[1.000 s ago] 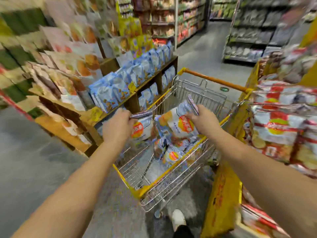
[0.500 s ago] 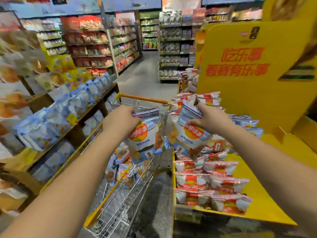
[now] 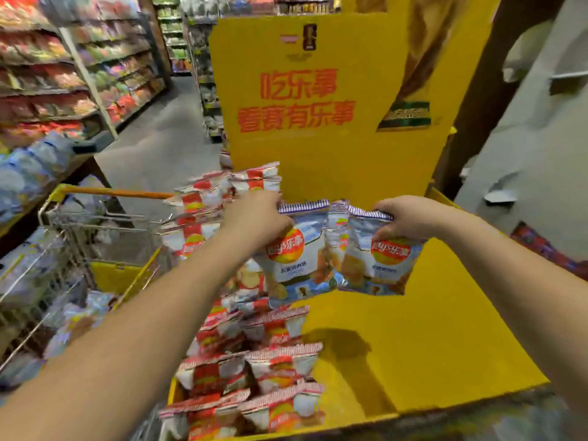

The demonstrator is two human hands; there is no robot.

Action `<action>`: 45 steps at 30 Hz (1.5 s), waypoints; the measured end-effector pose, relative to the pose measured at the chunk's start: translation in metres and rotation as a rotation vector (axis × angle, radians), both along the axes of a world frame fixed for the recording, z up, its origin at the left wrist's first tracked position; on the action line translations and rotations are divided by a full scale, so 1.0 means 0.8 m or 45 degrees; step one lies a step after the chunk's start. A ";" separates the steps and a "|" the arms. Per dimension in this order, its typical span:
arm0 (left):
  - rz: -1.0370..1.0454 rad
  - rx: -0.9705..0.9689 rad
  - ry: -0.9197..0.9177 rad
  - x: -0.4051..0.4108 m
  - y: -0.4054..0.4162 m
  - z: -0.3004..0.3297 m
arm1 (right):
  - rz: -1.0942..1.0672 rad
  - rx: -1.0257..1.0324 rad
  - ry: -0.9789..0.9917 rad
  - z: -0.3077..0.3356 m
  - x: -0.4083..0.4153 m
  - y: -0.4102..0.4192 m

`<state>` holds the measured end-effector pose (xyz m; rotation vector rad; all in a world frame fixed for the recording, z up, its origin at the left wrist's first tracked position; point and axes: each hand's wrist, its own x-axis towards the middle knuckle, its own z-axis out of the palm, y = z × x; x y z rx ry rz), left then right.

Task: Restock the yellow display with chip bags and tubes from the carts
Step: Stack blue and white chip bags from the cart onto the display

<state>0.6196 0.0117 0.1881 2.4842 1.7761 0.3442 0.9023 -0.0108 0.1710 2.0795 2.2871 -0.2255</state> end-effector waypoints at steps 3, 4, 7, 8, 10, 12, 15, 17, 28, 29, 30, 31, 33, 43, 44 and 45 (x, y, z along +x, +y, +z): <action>-0.044 -0.071 0.033 0.094 0.041 -0.033 | 0.010 -0.136 -0.066 -0.034 0.080 0.028; -0.047 -0.096 0.037 0.118 0.052 -0.045 | 0.025 -0.191 -0.098 -0.048 0.099 0.036; -0.028 -0.219 0.015 0.176 0.084 -0.087 | 0.081 -0.269 -0.151 -0.094 0.145 0.061; -0.015 -0.249 0.036 0.189 0.095 -0.104 | 0.091 -0.296 -0.154 -0.110 0.155 0.070; 0.019 -0.293 0.083 0.208 0.118 -0.137 | 0.124 -0.327 -0.143 -0.140 0.167 0.089; 0.048 -0.345 0.097 0.217 0.134 -0.170 | 0.163 -0.331 -0.128 -0.171 0.171 0.105; 0.106 -0.426 0.085 0.226 0.157 -0.221 | 0.199 -0.322 -0.104 -0.221 0.172 0.135; 0.157 -0.471 0.118 0.226 0.172 -0.249 | 0.220 -0.314 -0.101 -0.254 0.166 0.155; 0.391 -0.604 -0.003 0.196 0.213 -0.352 | 0.395 -0.042 -0.099 -0.360 0.098 0.233; 0.397 -0.596 -0.036 0.196 0.213 -0.356 | 0.392 -0.017 -0.097 -0.364 0.095 0.237; 0.404 -0.593 -0.072 0.196 0.214 -0.359 | 0.399 -0.002 -0.090 -0.367 0.091 0.242; 0.419 -0.595 -0.116 0.196 0.216 -0.361 | 0.408 0.010 -0.074 -0.368 0.089 0.246; 0.436 -0.601 -0.181 0.194 0.218 -0.363 | 0.393 0.085 -0.012 -0.369 0.088 0.251; 0.304 -0.705 -0.278 0.181 0.206 -0.362 | -0.079 0.157 -0.042 -0.391 0.081 0.245; 0.309 -0.707 -0.293 0.182 0.203 -0.358 | -0.154 0.146 -0.022 -0.384 0.080 0.244; 0.314 -0.704 -0.301 0.182 0.200 -0.353 | -0.213 0.130 0.006 -0.378 0.078 0.242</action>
